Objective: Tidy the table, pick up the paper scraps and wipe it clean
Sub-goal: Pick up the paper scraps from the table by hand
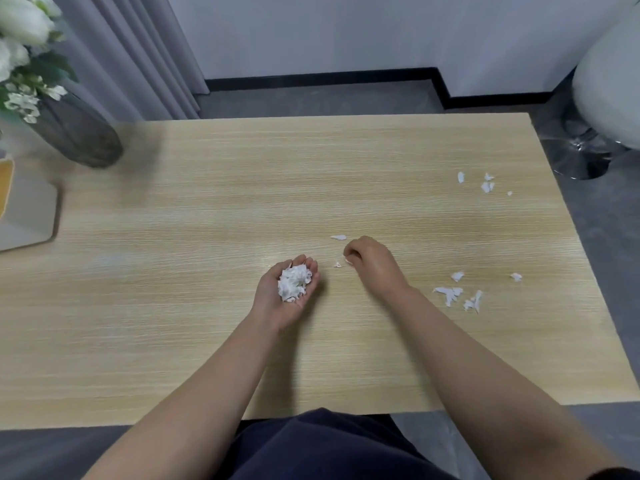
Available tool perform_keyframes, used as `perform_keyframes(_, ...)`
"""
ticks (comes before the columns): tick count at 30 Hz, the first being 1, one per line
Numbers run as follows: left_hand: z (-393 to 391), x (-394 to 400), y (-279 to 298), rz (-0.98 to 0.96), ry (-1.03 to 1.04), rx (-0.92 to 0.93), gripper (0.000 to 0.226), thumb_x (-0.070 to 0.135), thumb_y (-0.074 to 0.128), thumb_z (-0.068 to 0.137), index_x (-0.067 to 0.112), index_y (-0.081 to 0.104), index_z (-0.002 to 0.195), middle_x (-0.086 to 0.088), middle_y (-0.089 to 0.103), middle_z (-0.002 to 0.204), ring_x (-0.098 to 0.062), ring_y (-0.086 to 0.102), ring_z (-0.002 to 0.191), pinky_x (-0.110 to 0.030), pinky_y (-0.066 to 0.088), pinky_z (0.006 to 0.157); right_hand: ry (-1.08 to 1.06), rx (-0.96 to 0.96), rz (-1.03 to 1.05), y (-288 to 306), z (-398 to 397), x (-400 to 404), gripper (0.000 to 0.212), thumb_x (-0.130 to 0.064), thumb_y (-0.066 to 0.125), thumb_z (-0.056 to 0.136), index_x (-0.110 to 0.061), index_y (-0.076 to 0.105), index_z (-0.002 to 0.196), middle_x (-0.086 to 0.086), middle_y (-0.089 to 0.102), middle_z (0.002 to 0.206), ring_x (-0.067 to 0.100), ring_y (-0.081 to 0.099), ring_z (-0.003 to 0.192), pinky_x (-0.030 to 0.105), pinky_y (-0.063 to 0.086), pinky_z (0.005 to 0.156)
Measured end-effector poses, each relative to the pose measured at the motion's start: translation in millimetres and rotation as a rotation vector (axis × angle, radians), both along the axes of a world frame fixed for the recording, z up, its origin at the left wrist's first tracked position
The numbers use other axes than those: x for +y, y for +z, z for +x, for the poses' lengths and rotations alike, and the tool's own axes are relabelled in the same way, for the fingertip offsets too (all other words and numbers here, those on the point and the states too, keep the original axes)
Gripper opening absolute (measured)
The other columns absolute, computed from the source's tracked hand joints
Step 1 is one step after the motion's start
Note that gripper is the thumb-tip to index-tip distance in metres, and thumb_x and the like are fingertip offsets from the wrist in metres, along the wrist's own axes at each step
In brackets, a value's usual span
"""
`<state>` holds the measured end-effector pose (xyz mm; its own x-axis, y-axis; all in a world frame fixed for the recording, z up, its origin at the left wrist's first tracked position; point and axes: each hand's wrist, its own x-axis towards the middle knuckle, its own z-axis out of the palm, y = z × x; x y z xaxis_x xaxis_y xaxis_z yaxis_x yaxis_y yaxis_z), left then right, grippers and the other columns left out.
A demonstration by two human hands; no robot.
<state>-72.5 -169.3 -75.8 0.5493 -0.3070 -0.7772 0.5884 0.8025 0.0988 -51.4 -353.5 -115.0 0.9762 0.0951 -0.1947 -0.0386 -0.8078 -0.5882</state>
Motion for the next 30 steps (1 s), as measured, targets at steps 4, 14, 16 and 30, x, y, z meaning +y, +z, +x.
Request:
perform_keyframes(4, 2, -2, -2, -0.001, -0.012, 0.000, 0.032, 0.014, 0.043, 0.094, -0.002, 0.066, 0.078, -0.015, 0.068, 0.075, -0.029, 0.069, 0.064, -0.040, 0.058, 0.062, 0.142, -0.018, -0.033, -1, 0, 12, 0.012, -0.007, 0.053, 0.091, -0.005, 0.065, 0.096, 0.008, 0.058, 0.108, 0.022, 0.056, 0.104, 0.029, 0.042, 0.082)
perform_keyframes(14, 8, -7, 0, 0.013, -0.013, 0.002, 0.028, 0.013, 0.044, 0.093, -0.003, 0.064, 0.082, -0.015, 0.068, 0.074, -0.030, 0.069, 0.062, -0.040, 0.059, 0.059, 0.020, -0.014, -0.078, -3, 16, 6, 0.015, -0.010, 0.051, 0.092, -0.008, 0.062, 0.101, 0.009, 0.061, 0.101, 0.025, 0.057, 0.093, 0.033, 0.043, 0.076)
perform_keyframes(16, 9, -8, 0, 0.014, -0.022, -0.005, 0.028, 0.013, 0.043, 0.094, -0.002, 0.063, 0.082, -0.015, 0.068, 0.074, -0.029, 0.069, 0.062, -0.039, 0.058, 0.060, -0.019, -0.001, -0.065, -1, 27, 6, 0.021, -0.010, 0.052, 0.091, -0.009, 0.060, 0.111, 0.009, 0.062, 0.104, 0.026, 0.057, 0.095, 0.032, 0.043, 0.077)
perform_keyframes(30, 9, -14, 0, 0.056, -0.026, -0.011, 0.026, 0.013, 0.041, 0.094, -0.001, 0.061, 0.086, -0.013, 0.068, 0.072, -0.027, 0.069, 0.061, -0.037, 0.058, 0.062, -0.013, 0.104, -0.145, 2, 35, 8, 0.020, -0.004, 0.048, 0.089, -0.006, 0.064, 0.100, 0.012, 0.060, 0.104, 0.029, 0.058, 0.095, 0.031, 0.043, 0.076)
